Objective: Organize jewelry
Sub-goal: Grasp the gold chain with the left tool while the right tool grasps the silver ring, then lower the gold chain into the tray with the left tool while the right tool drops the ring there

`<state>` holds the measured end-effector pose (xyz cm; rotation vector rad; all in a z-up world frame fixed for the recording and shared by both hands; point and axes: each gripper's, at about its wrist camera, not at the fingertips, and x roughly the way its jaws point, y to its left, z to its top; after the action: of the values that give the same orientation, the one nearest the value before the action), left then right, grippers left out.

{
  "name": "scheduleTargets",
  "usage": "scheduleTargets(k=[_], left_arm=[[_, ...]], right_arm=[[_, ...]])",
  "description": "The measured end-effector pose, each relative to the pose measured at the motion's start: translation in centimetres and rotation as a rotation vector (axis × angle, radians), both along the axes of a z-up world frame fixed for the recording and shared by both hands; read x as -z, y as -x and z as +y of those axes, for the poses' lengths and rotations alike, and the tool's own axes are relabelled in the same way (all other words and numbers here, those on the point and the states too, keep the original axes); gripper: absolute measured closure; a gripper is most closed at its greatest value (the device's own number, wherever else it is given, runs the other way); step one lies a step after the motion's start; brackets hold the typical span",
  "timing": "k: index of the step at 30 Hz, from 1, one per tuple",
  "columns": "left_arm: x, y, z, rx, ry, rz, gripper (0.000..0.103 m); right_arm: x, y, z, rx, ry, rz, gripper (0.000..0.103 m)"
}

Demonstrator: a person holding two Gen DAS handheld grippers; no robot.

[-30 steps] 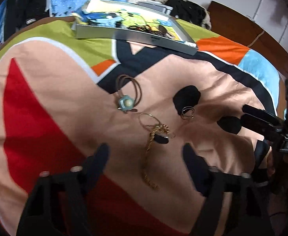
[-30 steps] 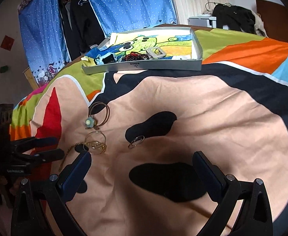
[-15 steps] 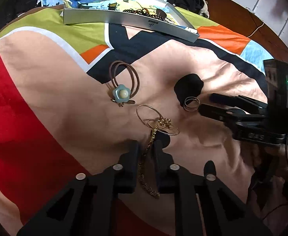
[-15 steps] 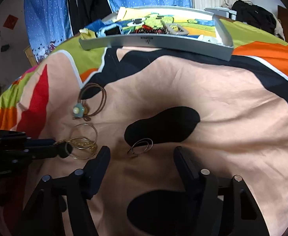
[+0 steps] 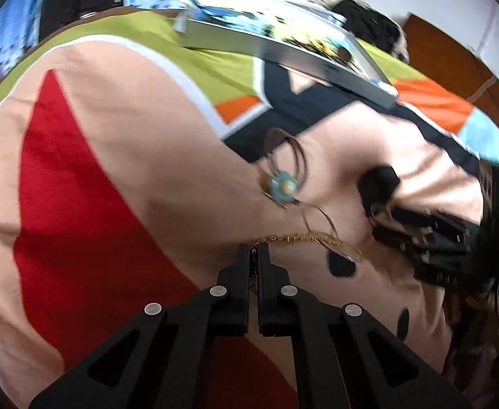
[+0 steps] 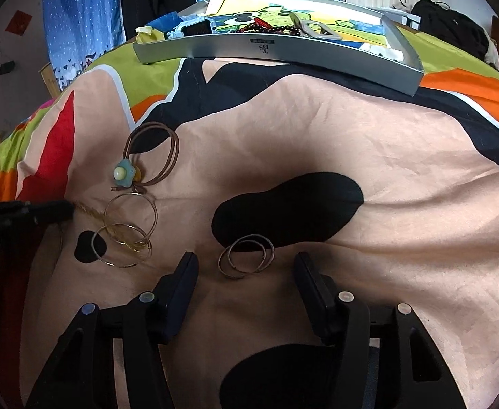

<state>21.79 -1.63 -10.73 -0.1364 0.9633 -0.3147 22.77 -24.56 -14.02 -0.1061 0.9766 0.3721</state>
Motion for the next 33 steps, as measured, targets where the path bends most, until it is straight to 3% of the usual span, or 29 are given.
scheduleTargets(k=[3, 12, 20, 33], left_arm=[[-0.3, -0.2, 1.1, -0.060, 0.003, -0.009, 0.101], [-0.3, -0.5, 3.2, -0.176, 0.008, -0.004, 0.101], [-1.0, 0.0, 3.0, -0.161, 0.002, -0.051, 0.101], [-4.2, 1.0, 2.6, -0.162, 0.041, -0.179, 0.102]], right_arm=[[0.2, -0.1, 0.2, -0.007, 0.004, -0.002, 0.047], [0.8, -0.6, 0.9, -0.038, 0.007, 0.007, 0.073], [0.3, -0.1, 1.5, -0.025, 0.025, -0.024, 0.074], [-3.8, 0.8, 2.2, -0.025, -0.047, -0.194, 0.074]])
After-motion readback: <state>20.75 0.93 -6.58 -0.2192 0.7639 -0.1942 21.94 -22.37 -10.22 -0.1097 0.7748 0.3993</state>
